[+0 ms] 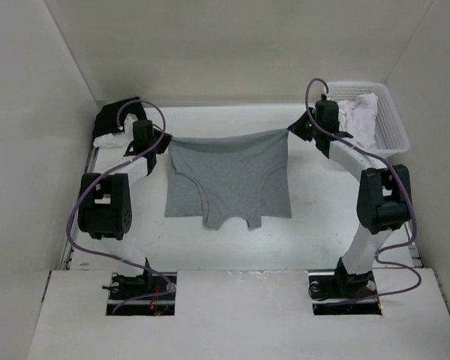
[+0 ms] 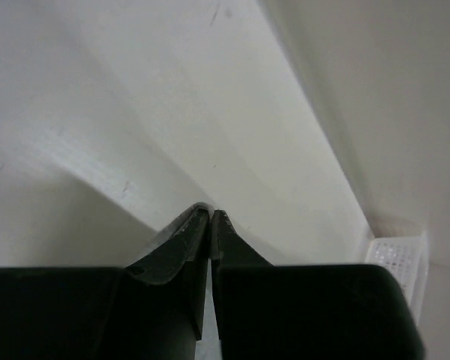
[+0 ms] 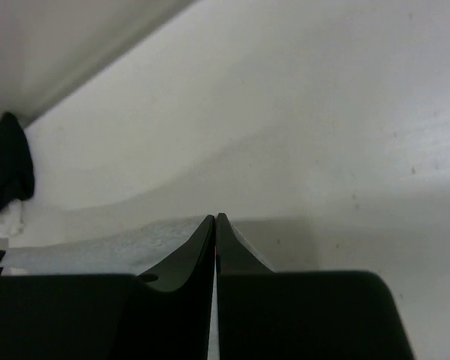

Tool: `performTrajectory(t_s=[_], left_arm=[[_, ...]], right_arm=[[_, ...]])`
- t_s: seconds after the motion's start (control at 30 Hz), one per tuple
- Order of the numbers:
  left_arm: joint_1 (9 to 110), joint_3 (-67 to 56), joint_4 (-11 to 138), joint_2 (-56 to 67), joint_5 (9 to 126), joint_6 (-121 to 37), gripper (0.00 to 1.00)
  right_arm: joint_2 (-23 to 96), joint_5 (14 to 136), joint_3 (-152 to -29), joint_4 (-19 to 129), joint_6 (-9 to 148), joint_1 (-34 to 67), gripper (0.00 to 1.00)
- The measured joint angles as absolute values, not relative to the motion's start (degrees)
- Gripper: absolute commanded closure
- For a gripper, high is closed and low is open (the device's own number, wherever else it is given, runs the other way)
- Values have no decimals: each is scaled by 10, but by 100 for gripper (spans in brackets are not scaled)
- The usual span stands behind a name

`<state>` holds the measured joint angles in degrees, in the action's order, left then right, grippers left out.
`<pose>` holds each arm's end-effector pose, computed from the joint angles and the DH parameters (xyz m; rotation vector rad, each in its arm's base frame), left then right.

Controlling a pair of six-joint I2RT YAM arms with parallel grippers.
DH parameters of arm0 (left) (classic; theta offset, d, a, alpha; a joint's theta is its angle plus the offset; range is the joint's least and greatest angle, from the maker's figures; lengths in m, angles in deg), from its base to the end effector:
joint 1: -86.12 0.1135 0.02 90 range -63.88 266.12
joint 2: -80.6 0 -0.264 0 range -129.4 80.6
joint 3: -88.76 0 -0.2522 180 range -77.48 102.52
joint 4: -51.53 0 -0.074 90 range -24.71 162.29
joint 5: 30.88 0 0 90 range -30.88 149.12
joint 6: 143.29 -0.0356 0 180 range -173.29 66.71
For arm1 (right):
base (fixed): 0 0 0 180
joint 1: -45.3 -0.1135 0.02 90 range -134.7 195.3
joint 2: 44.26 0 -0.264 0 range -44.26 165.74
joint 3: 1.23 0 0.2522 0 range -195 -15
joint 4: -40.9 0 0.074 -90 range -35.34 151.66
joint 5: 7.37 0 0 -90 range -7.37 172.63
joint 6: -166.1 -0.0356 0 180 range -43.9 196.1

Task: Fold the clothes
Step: Fold the tank top

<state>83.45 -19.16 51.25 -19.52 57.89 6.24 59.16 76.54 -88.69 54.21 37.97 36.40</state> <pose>0.3856 -0.0172 0.2038 -1.0210 1.8571 -0.6414 0.4136 0.0686 0.2475 0.4744 2.0833 0.6034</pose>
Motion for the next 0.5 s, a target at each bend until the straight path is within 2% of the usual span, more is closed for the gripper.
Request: performTrajectory(t_s=[0.2, 0.5], left_arm=[[836, -181, 478, -187, 583, 57, 98], [843, -376, 436, -21, 582, 57, 97]], right_arm=[[586, 751, -919, 523, 383, 371, 96], [472, 760, -692, 478, 355, 369, 98]])
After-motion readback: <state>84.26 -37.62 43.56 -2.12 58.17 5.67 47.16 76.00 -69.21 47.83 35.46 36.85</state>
